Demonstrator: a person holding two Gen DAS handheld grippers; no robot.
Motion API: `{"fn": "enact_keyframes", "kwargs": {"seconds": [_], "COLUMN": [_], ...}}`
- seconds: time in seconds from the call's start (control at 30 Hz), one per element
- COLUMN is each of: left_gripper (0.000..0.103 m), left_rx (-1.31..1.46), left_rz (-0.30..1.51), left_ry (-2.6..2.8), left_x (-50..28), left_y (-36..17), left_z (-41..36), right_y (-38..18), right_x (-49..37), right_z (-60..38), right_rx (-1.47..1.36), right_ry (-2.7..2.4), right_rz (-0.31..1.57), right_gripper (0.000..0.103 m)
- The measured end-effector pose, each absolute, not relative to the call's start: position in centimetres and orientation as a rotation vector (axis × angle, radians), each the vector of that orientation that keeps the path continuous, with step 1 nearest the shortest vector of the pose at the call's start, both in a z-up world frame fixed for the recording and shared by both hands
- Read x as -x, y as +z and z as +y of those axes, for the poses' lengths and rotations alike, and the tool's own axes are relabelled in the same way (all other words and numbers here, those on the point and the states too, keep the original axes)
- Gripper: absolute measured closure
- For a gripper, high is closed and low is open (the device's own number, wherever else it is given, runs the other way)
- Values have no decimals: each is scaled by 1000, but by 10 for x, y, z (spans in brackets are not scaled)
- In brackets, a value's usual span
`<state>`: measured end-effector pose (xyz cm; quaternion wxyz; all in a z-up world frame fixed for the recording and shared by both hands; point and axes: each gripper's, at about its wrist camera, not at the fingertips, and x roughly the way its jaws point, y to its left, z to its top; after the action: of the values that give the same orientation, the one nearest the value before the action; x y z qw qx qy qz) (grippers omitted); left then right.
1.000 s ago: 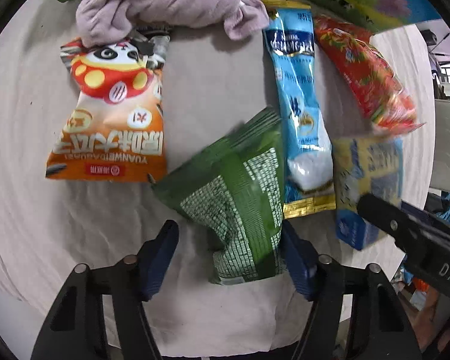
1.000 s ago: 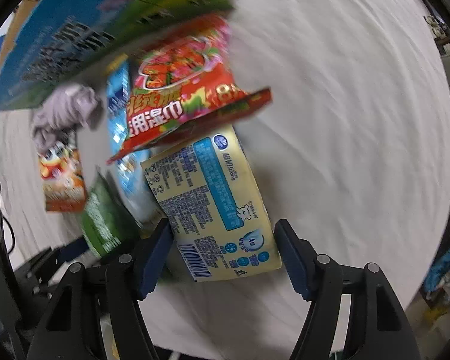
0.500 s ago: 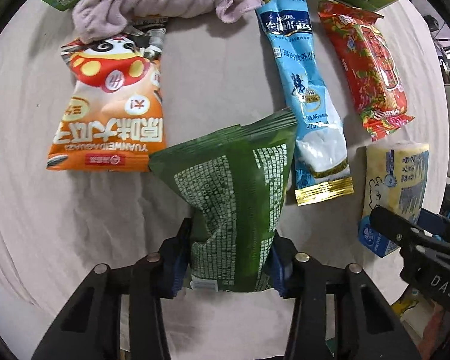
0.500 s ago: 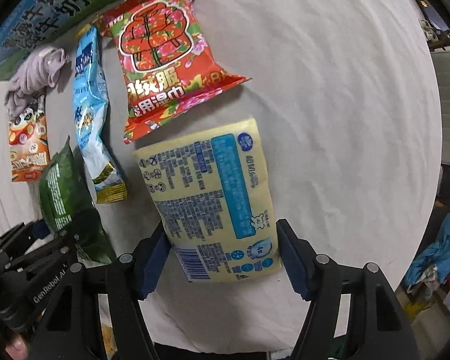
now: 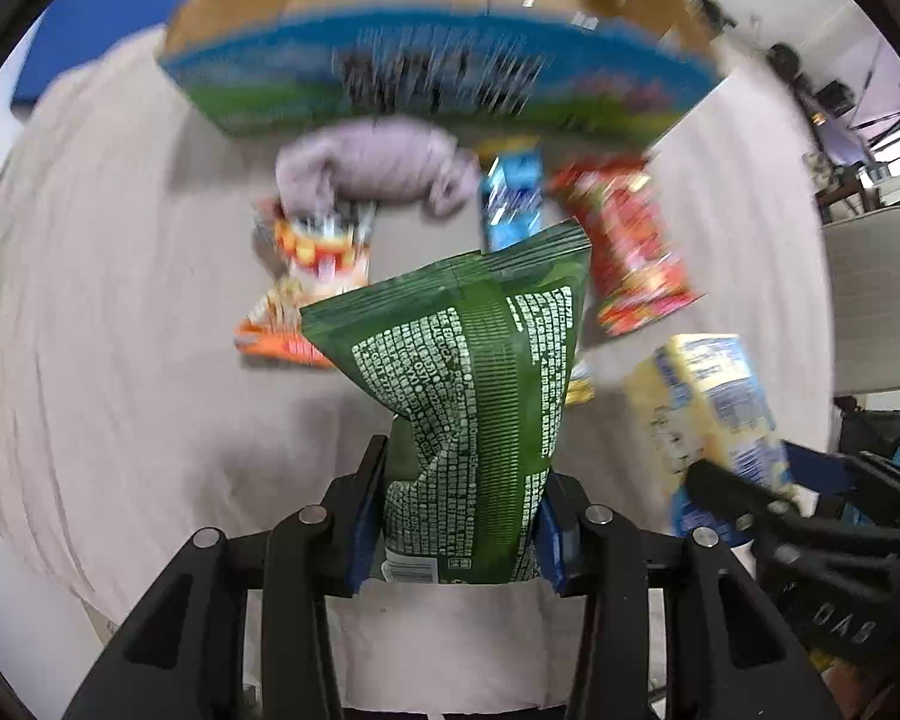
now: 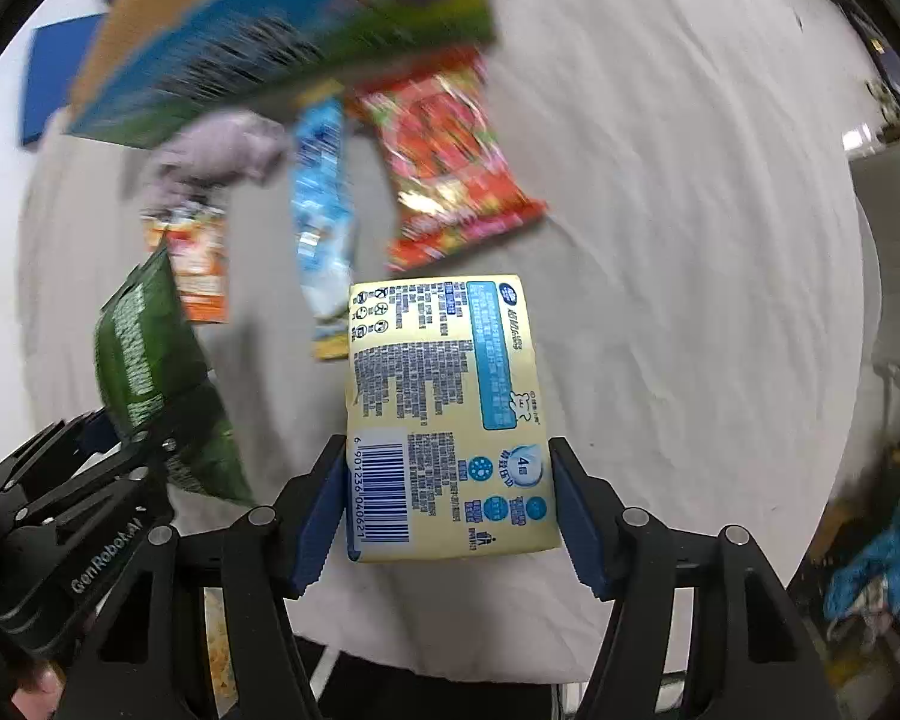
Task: Organize soft objects
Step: 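Carry both items into the box and open both tools to release them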
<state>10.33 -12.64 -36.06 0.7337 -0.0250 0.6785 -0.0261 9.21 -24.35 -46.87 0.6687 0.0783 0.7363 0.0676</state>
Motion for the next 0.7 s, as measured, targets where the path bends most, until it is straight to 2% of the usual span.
{"fn": "enact_keyframes", "kwargs": {"seconds": [0.3,0.5,0.7], "left_gripper": [64,64,64], "left_rx": [80,47,31], "left_rz": [1316,1248,1245], "left_ry": [-125,-186,-212], "left_x": [-148,-200,-272], "left_y": [-255,-226,-223], "left_z": [-108,-91,-70], "right_y": [-384,-333,-315], "right_x": [-107,-154,-216], "right_z": [-245,-254,-249], "right_rx": [-238,-278,-292], "right_ry": [246,254,187], "right_rz": [1501,1414,1337], "right_gripper": [37,37,37]}}
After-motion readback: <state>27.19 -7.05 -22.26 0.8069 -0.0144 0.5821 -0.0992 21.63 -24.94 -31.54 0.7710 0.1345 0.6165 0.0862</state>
